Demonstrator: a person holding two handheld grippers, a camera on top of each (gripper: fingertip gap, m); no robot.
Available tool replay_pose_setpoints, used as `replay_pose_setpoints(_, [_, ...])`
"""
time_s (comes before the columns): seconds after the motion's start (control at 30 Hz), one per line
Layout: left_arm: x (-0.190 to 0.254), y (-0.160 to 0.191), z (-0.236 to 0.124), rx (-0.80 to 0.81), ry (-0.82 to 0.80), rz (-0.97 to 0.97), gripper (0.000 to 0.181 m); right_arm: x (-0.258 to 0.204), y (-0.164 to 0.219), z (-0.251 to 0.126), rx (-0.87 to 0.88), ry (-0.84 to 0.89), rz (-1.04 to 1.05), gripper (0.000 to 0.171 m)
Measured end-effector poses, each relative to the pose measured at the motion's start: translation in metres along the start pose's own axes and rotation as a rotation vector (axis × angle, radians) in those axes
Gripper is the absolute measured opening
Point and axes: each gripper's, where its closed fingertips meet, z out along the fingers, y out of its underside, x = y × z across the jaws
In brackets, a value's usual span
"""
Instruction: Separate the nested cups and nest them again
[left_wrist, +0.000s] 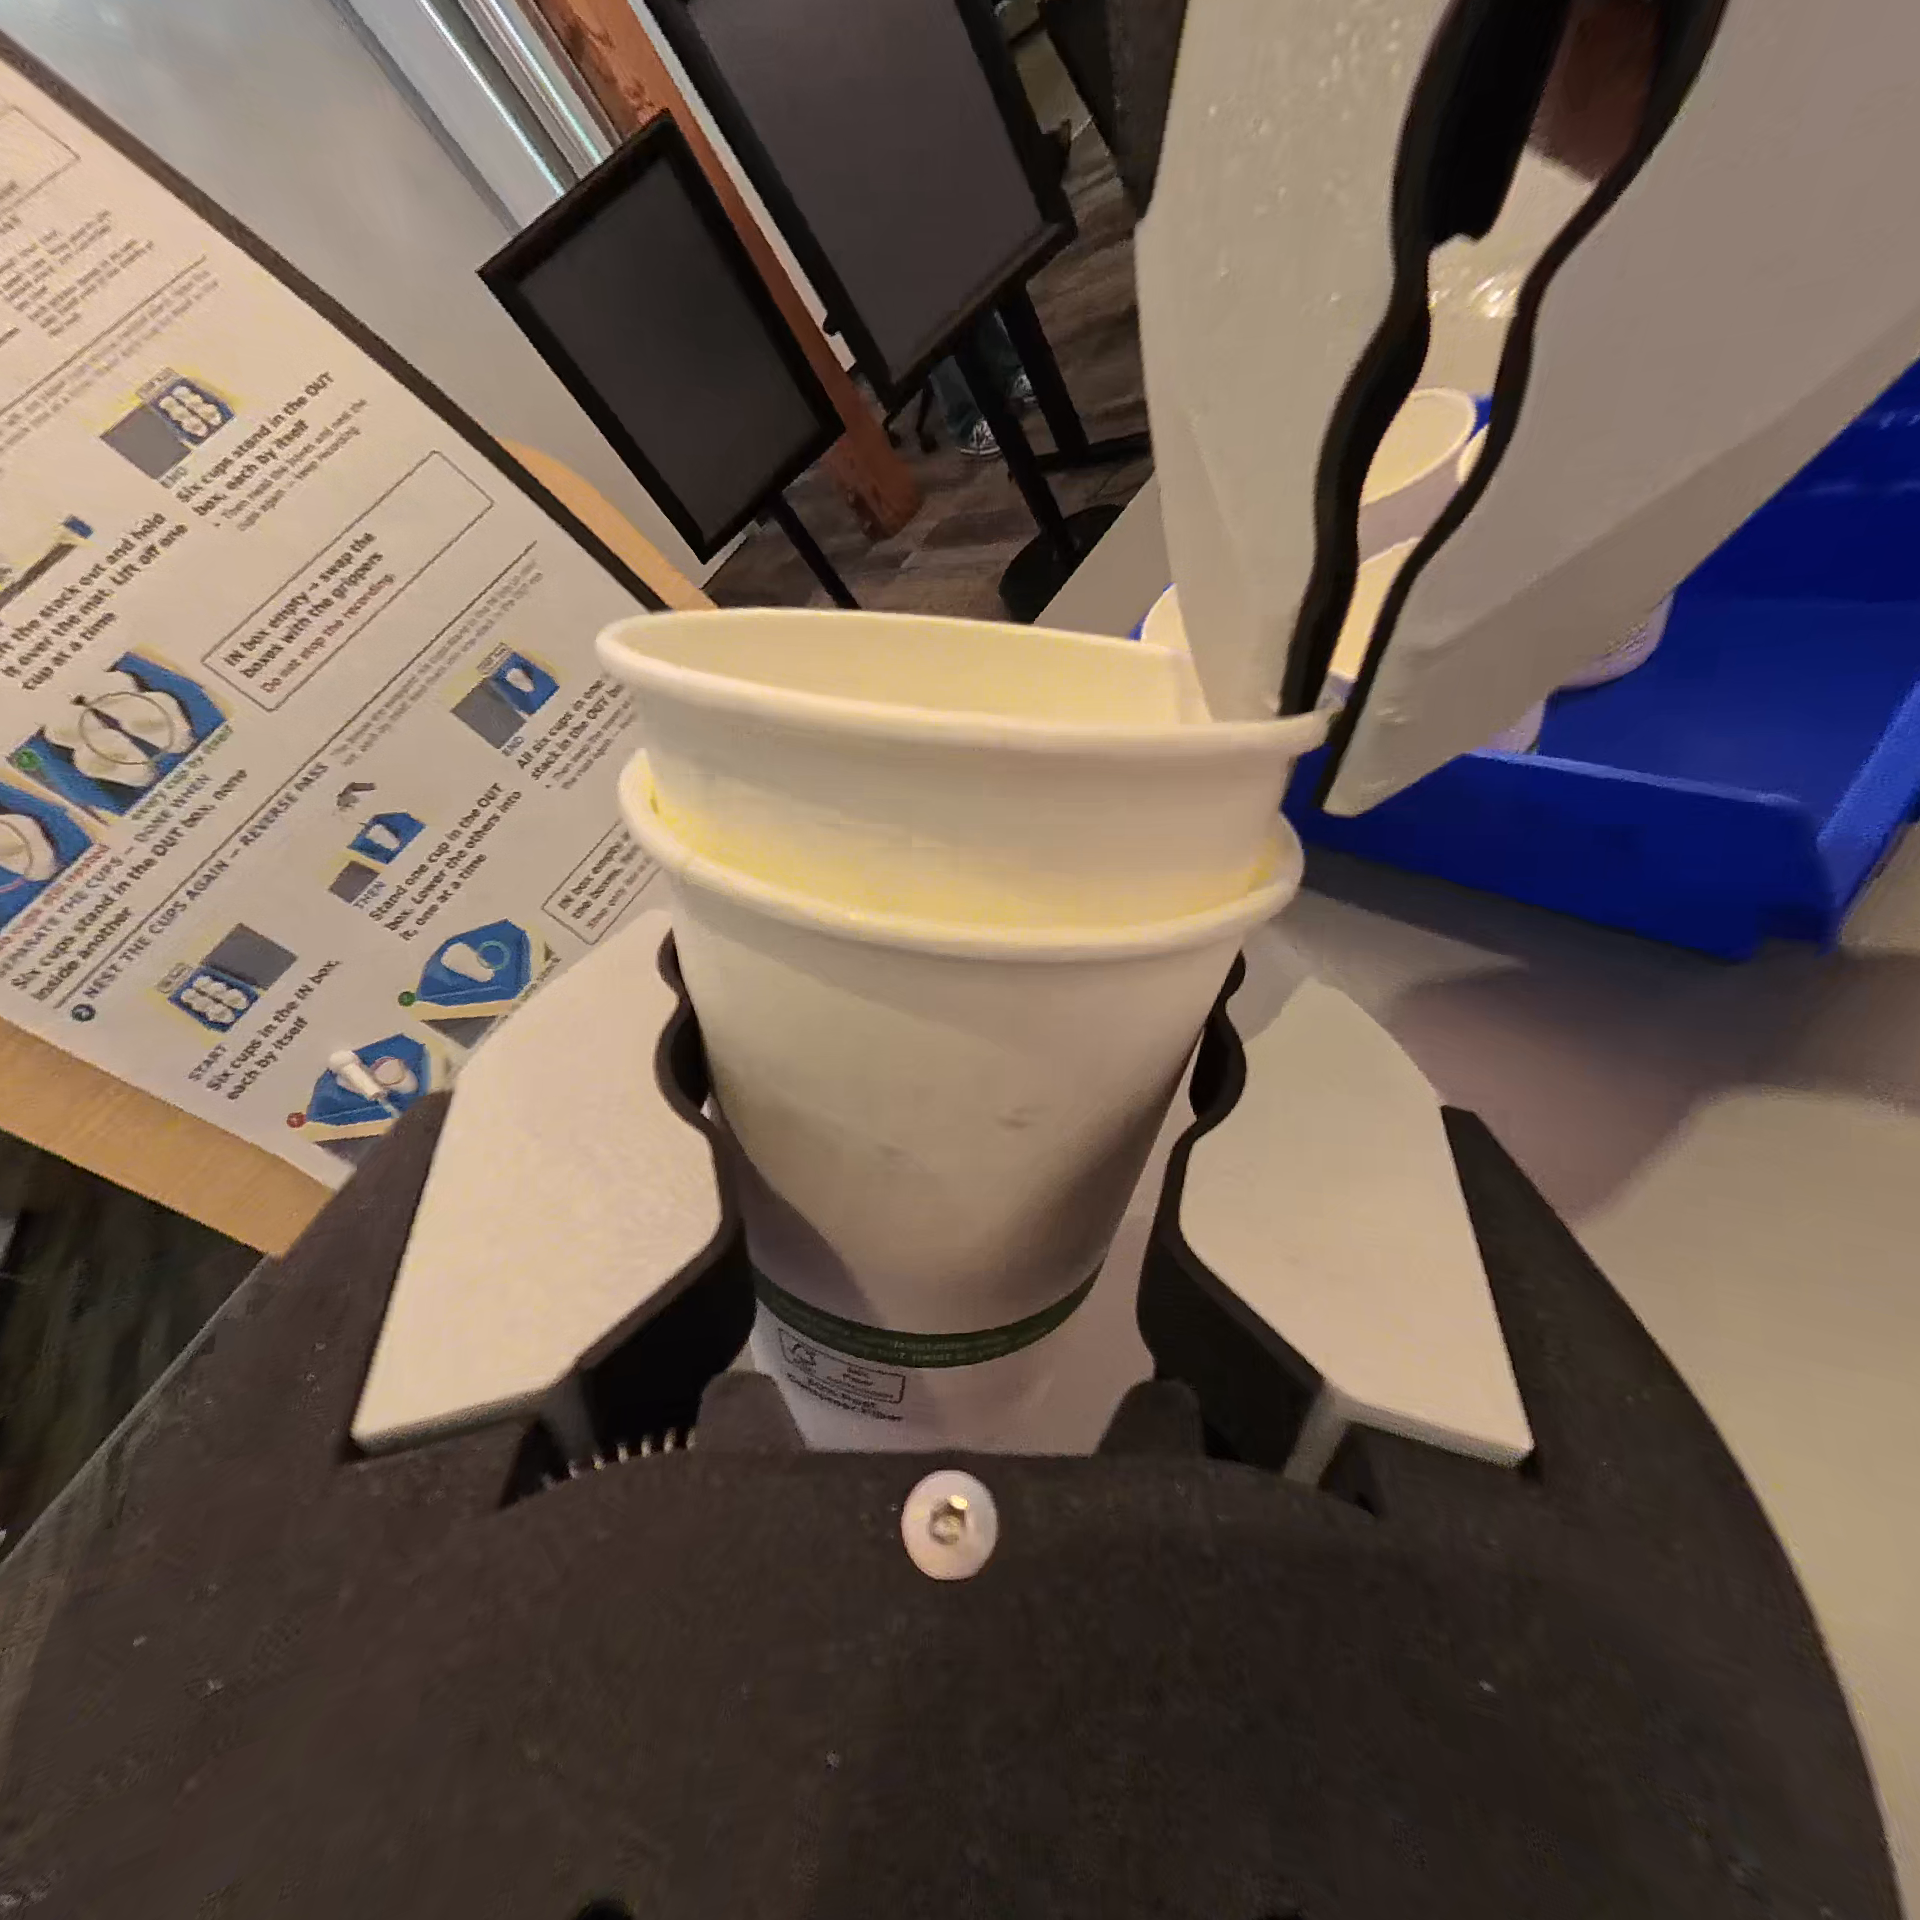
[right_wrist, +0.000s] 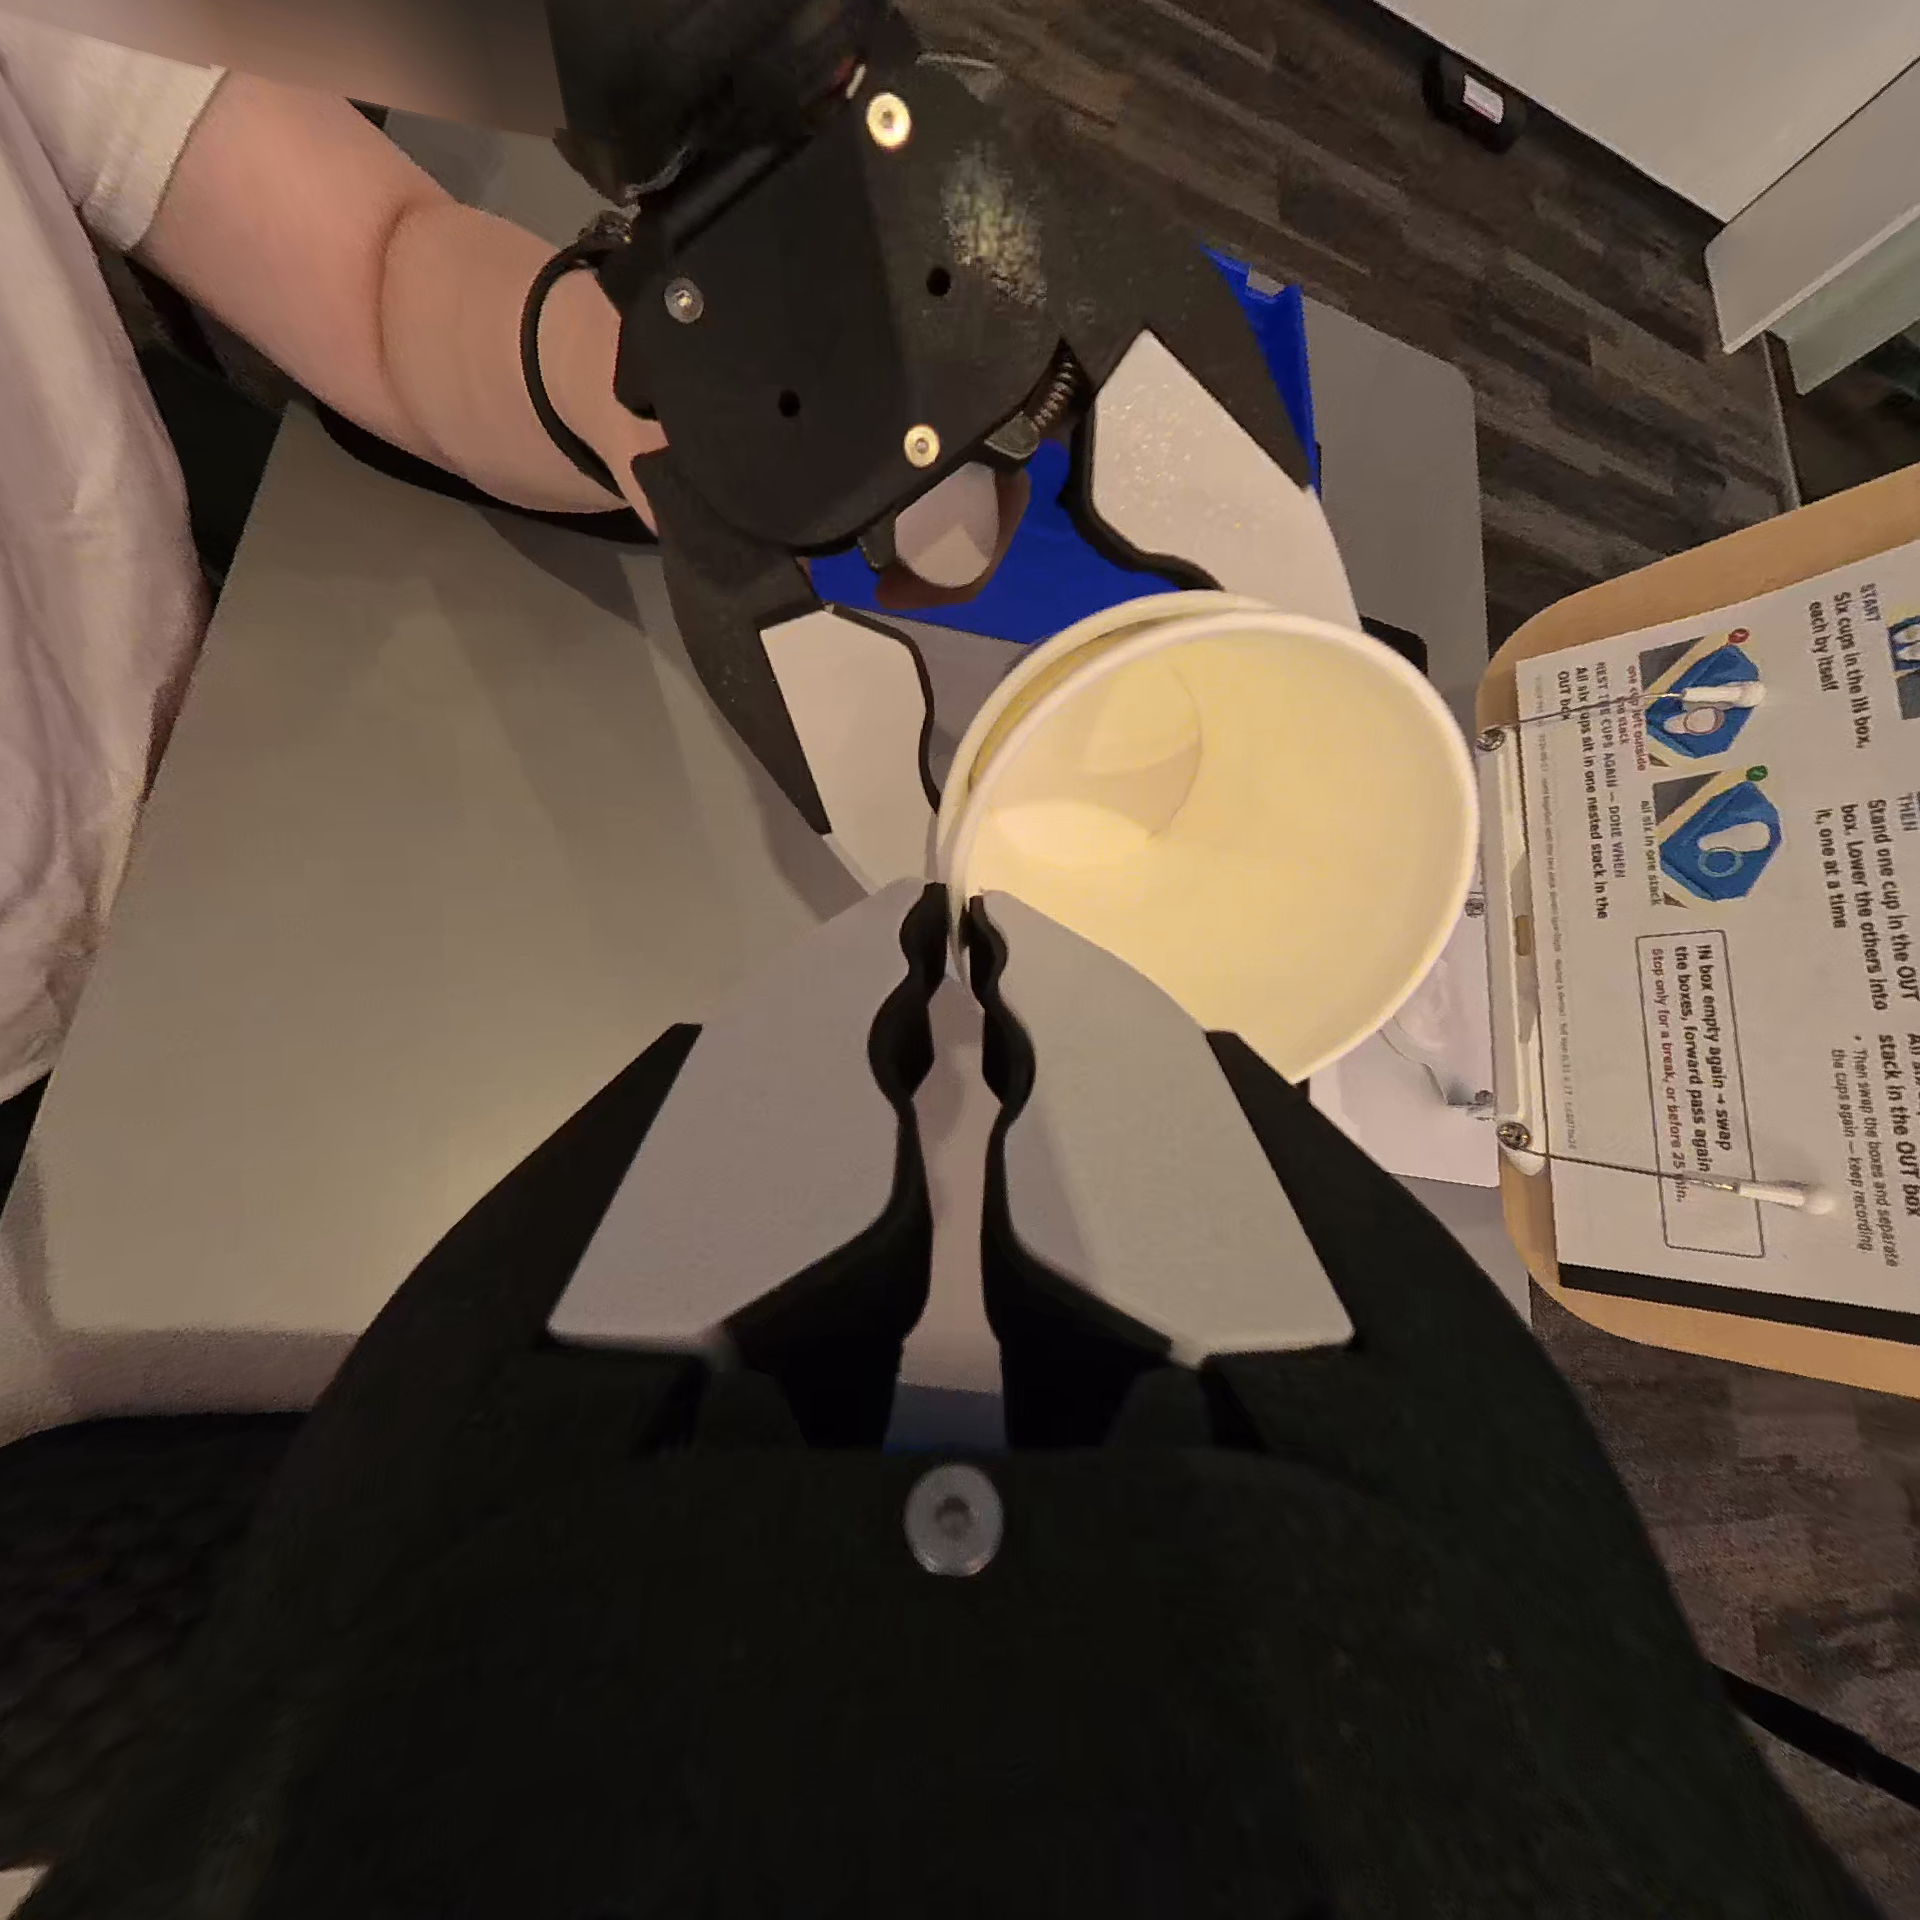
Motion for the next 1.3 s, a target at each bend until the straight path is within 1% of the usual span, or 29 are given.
replay_pose_setpoints(0.23, [-0.002, 0.007, -0.005, -0.016, 0.038, -0.018, 0.093, 0.002, -0.011, 0.008, -0.014, -0.004, 0.022, 0.003])
replay_pose_setpoints(0.43, [0.004, 0.009, -0.005, -0.024, 0.061, -0.021, 0.094, -0.003, -0.010, 0.010, -0.041, 0.000, 0.042, 0.003])
replay_pose_setpoints(0.5, [0.009, 0.010, -0.003, -0.019, 0.098, -0.046, 0.094, -0.003, -0.008, 0.009, -0.046, 0.014, 0.047, 0.003])
replay_pose_setpoints(0.63, [0.024, 0.013, 0.003, -0.009, 0.232, -0.132, 0.094, -0.002, -0.004, 0.001, -0.039, 0.036, 0.102, 0.003])
replay_pose_setpoints(0.73, [0.038, 0.018, 0.009, -0.006, 0.353, -0.215, 0.094, 0.002, -0.001, -0.012, -0.032, 0.068, 0.147, 0.003])
replay_pose_setpoints(0.83, [0.054, 0.018, 0.017, 0.010, 0.465, -0.271, 0.094, 0.009, 0.005, -0.035, -0.027, 0.123, 0.174, 0.003])
replay_pose_setpoints(0.93, [0.068, 0.023, 0.028, 0.012, 0.511, -0.283, 0.094, 0.016, 0.013, -0.064, -0.040, 0.182, 0.193, 0.003])
replay_pose_setpoints(1.0, [0.075, 0.026, 0.034, 0.010, 0.508, -0.268, 0.094, 0.018, 0.019, -0.087, -0.053, 0.228, 0.205, 0.003])
replay_pose_setpoints(1.07, [0.080, 0.029, 0.039, 0.004, 0.499, -0.249, 0.094, 0.015, 0.031, -0.109, -0.091, 0.258, 0.233, 0.003])
replay_pose_setpoints(1.13, [0.080, 0.029, 0.041, 0.012, 0.486, -0.246, 0.094, 0.003, 0.055, -0.128, -0.180, 0.263, 0.287, 0.003])
replay_pose_setpoints(1.3, [0.075, 0.016, 0.031, 0.056, 0.525, -0.287, 0.094, -0.039, 0.145, -0.161, -0.451, 0.301, 0.409, 0.003])
